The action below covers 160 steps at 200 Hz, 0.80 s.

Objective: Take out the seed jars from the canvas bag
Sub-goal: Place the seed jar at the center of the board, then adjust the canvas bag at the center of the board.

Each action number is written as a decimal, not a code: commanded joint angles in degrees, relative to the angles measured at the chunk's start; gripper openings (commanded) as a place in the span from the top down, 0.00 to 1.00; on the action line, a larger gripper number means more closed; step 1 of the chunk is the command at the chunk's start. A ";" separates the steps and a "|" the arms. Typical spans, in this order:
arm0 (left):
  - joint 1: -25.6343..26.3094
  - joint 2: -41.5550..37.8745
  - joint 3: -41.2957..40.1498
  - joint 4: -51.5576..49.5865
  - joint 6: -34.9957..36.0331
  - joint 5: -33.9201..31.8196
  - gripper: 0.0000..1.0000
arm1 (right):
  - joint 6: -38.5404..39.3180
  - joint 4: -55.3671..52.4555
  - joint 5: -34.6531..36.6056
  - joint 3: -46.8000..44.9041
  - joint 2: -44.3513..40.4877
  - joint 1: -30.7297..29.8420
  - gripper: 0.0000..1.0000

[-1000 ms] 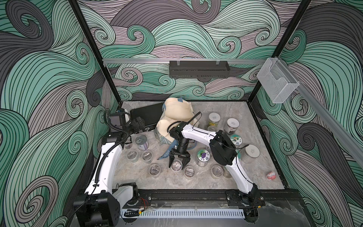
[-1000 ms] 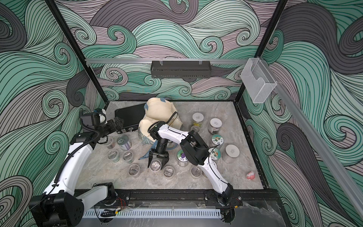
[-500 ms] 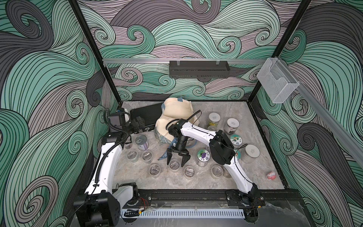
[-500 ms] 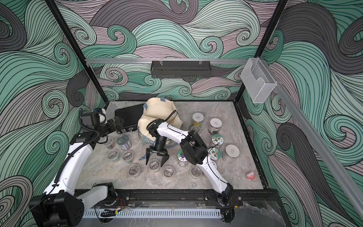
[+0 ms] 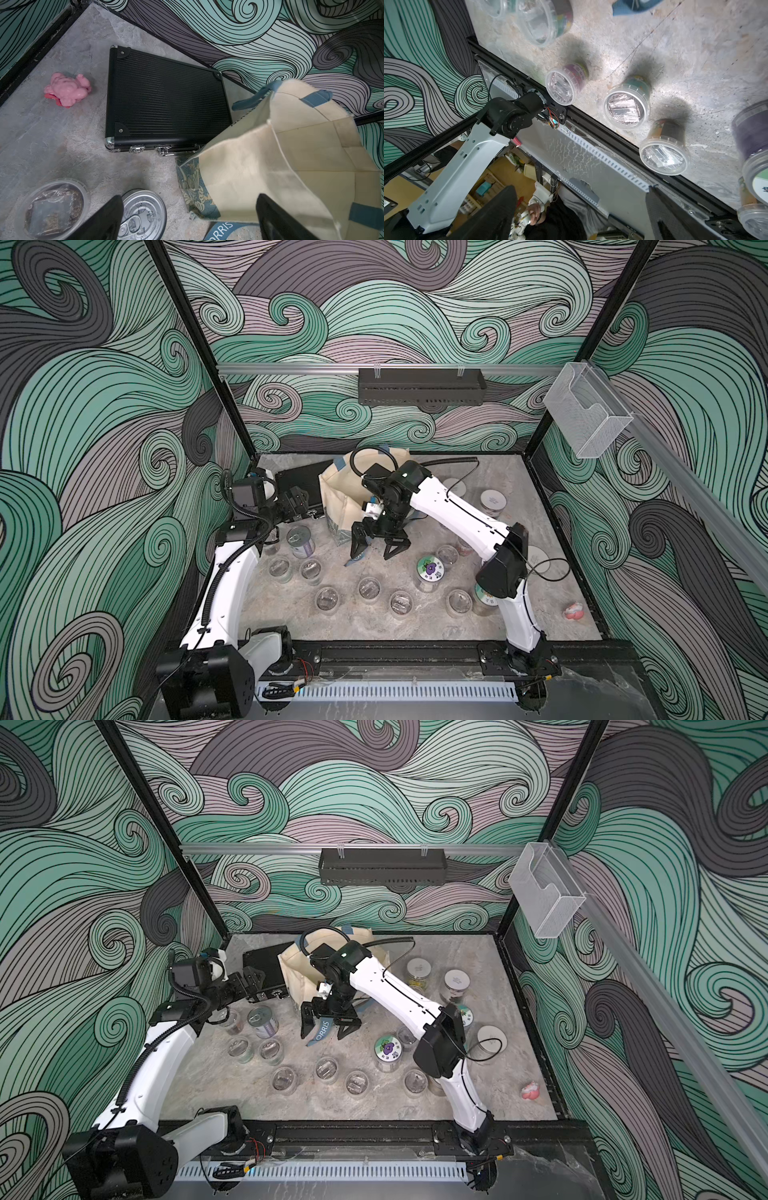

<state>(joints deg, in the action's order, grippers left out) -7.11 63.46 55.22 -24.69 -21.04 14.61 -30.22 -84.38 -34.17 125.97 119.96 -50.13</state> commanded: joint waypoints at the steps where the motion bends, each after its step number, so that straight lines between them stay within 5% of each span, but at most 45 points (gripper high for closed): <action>1: -0.44 1.09 -0.11 1.22 0.79 2.03 0.02 | 1.14 4.19 5.08 -4.66 -2.27 -0.36 0.01; 40: -0.01 2.19 -0.11 1.82 1.21 3.93 0.03 | 3.92 11.07 15.25 -13.55 -11.28 -0.66 0.01; 84: 0.36 3.52 -0.12 2.44 1.32 4.54 0.03 | 3.51 31.70 22.88 -35.42 -29.06 -0.85 0.01; 116: 0.35 7.30 1.44 3.55 1.09 5.21 0.03 | 6.33 42.53 31.37 -48.19 -34.26 0.26 0.02; 160: 0.05 26.14 24.61 -15.18 1.77 5.86 0.13 | 10.61 50.83 33.98 -52.01 -30.87 1.45 0.24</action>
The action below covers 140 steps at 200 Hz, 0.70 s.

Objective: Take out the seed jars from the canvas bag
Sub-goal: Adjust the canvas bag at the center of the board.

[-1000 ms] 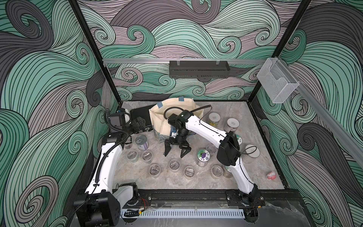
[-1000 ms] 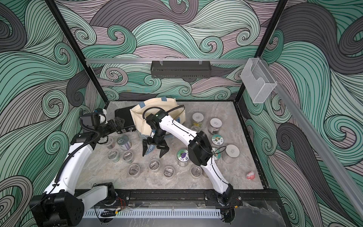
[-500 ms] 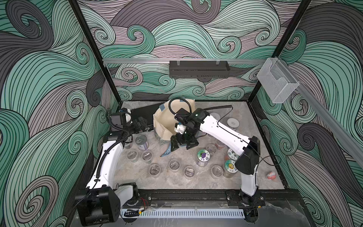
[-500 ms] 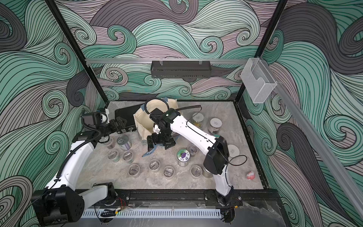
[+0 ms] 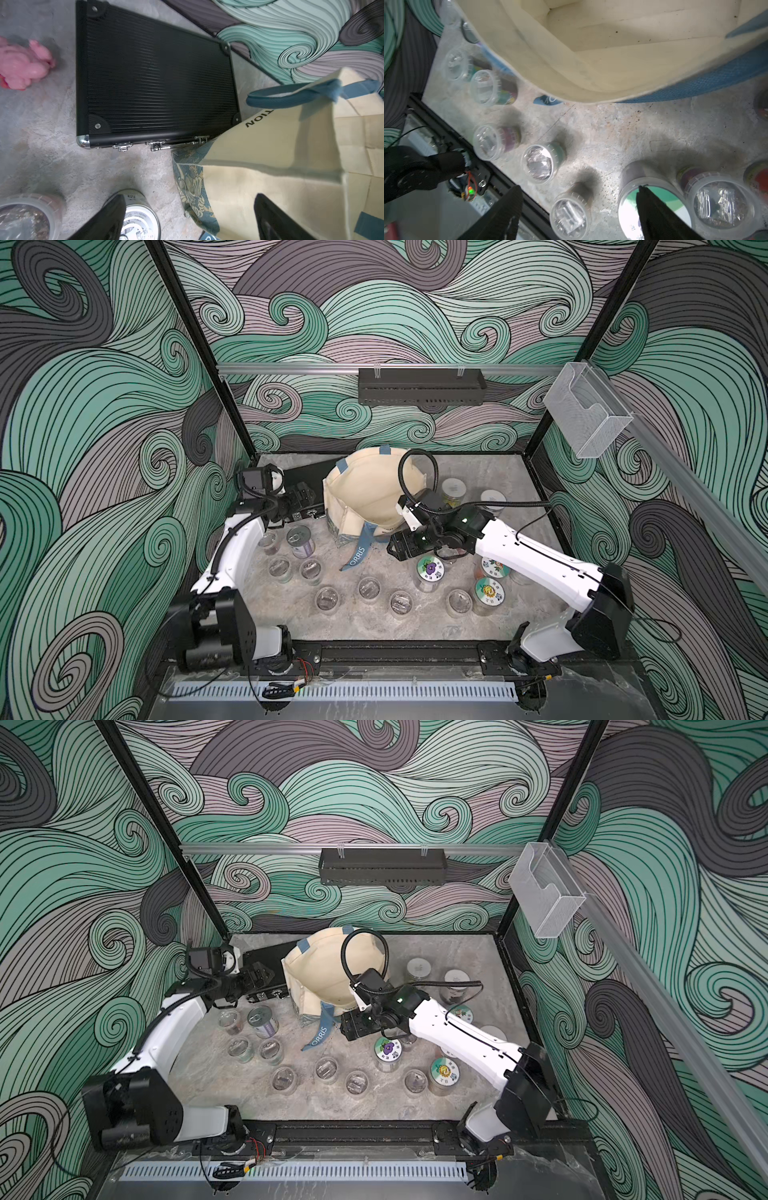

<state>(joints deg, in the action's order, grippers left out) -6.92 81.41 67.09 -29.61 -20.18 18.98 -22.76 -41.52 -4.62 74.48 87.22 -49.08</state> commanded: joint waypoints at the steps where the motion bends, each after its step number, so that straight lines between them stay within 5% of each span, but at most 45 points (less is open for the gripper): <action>1: -0.18 8.61 13.26 -10.54 0.88 1.49 0.13 | 3.20 8.13 4.44 -0.54 1.93 0.44 0.24; 15: -0.45 13.13 18.55 -11.23 -0.01 2.77 0.20 | 3.59 11.42 3.69 -0.50 3.48 1.01 0.34; 41: -0.33 19.52 25.87 -9.67 -0.98 3.34 0.32 | 3.35 15.40 5.40 -0.27 6.78 2.15 0.73; 58: -0.10 24.34 29.04 -9.08 -0.94 3.24 0.38 | 2.15 19.55 5.87 -1.47 7.82 3.79 0.86; 82: 1.70 30.85 36.35 -17.30 1.39 5.71 0.53 | 1.26 25.78 5.79 -1.69 9.24 6.48 0.92; 140: 7.85 27.35 29.33 -17.26 3.21 6.96 0.54 | -0.90 33.72 1.05 7.47 19.46 12.68 0.92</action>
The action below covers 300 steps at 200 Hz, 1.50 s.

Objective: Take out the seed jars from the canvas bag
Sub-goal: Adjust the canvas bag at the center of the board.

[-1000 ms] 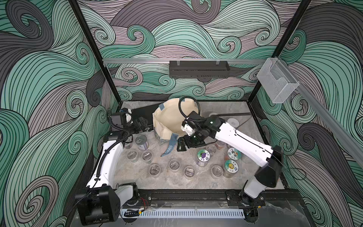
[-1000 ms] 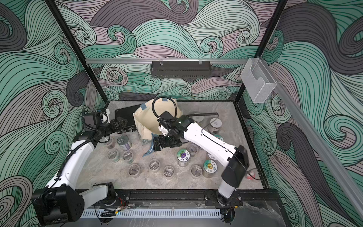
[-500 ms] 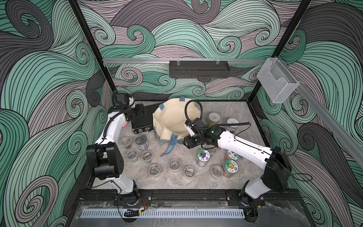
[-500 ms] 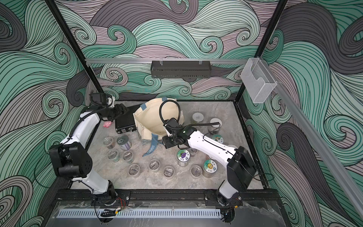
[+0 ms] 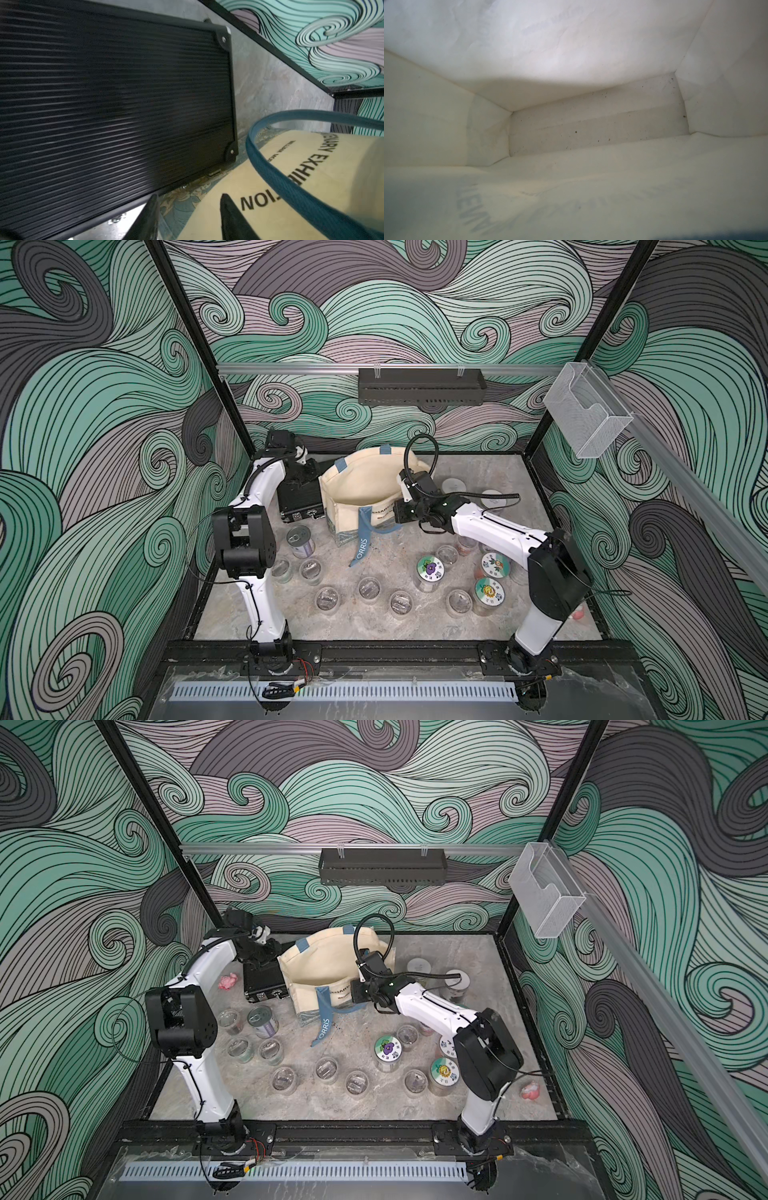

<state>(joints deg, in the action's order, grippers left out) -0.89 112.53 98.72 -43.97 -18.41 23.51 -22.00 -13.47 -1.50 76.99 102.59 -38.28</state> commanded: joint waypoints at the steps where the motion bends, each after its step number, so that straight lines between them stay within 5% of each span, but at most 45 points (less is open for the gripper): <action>1: 1.88 -3.83 -2.52 -2.89 1.40 2.52 0.54 | -1.70 5.71 -2.18 5.16 4.37 1.89 0.92; 62: 5.90 -13.20 -12.61 0.98 -0.81 4.86 0.55 | -5.16 7.85 -8.39 12.14 12.70 5.16 0.91; 154: 3.87 -14.91 -12.35 0.68 -0.78 3.24 0.52 | -10.68 12.80 -10.23 -3.82 -3.67 5.45 0.80; 212: 3.92 -14.74 -11.00 1.27 -1.68 6.45 0.51 | -10.73 13.48 -14.67 1.97 3.00 6.64 0.74; 260: 1.73 -21.88 -12.98 1.99 -2.10 1.75 0.46 | -8.34 9.80 -12.07 -6.09 -8.15 6.87 0.66; 300: 1.39 -30.65 -19.41 6.12 -2.25 -5.77 0.39 | -3.12 3.95 -5.38 -16.30 -23.97 7.55 0.41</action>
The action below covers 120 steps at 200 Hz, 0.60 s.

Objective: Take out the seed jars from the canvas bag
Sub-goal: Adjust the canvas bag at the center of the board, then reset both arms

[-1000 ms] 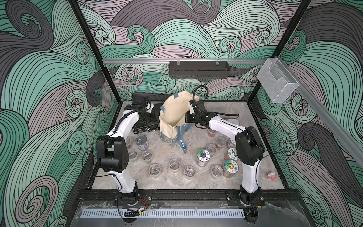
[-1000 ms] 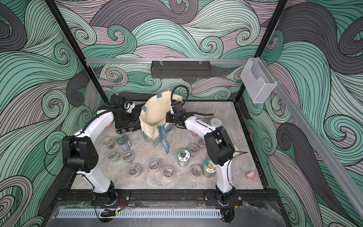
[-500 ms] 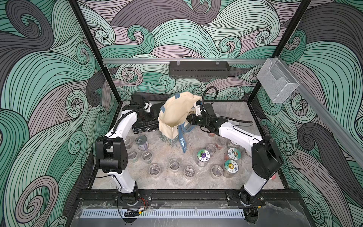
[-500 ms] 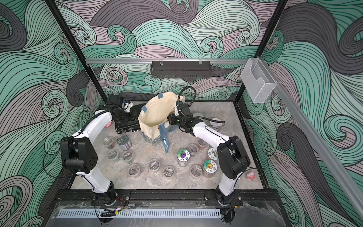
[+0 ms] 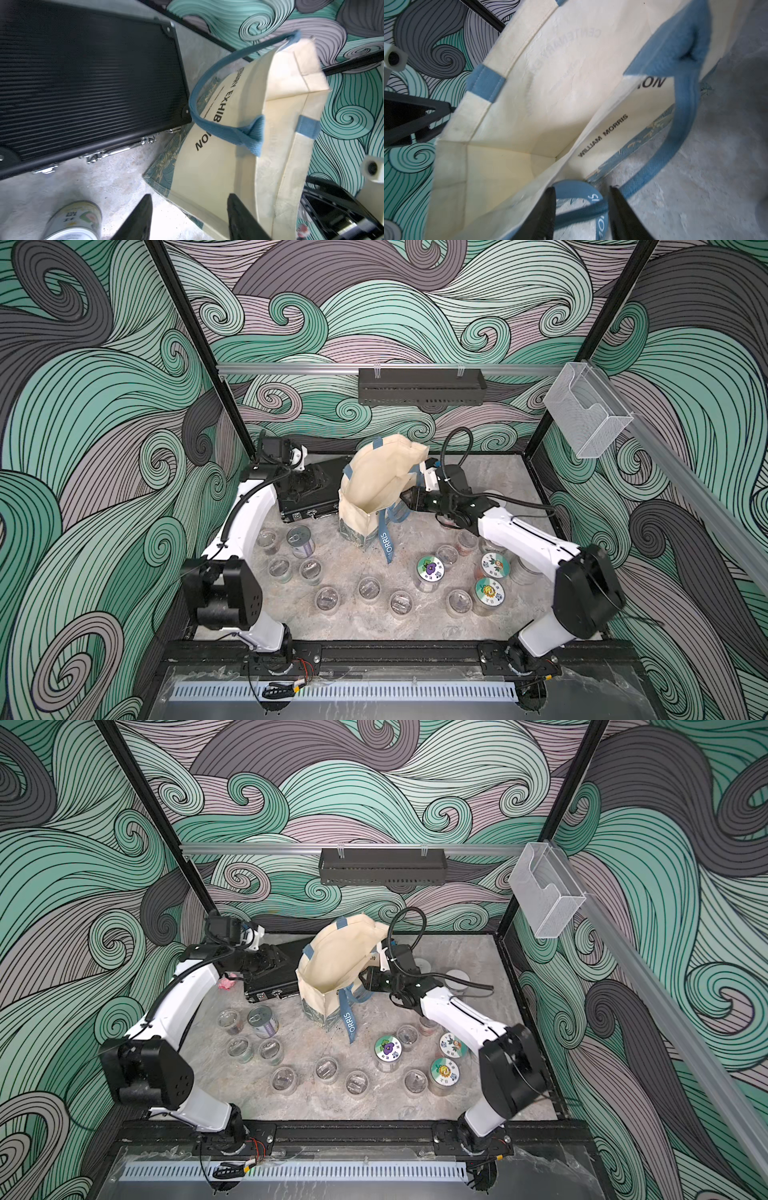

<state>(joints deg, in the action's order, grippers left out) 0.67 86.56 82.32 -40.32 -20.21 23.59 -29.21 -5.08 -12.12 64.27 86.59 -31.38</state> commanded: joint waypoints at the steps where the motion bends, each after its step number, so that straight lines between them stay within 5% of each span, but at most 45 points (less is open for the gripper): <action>1: -0.19 -5.72 -3.21 2.59 -0.50 -6.07 0.39 | 4.35 -4.60 5.43 -3.78 -8.39 0.63 0.41; 32: -0.09 -16.01 -11.47 6.54 -1.82 -12.22 0.25 | 9.13 -9.70 12.16 -10.08 -21.38 1.09 0.18; 43: -0.07 -19.88 -14.80 7.45 -2.34 -14.49 0.02 | 11.01 -11.25 15.14 -12.13 -25.97 1.14 0.08; 53: -0.05 -23.43 -17.89 8.24 -3.12 -16.61 0.01 | 12.88 -11.94 18.01 -14.22 -30.27 1.23 0.01; 120: 4.31 -41.21 -39.49 18.81 -9.29 -31.04 0.01 | 30.14 0.45 38.83 -33.83 -56.47 1.97 0.01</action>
<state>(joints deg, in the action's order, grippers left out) 2.74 48.12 47.51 -27.57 -26.83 0.58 -8.25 -11.55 16.51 35.75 34.35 -29.98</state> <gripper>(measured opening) 0.986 0.991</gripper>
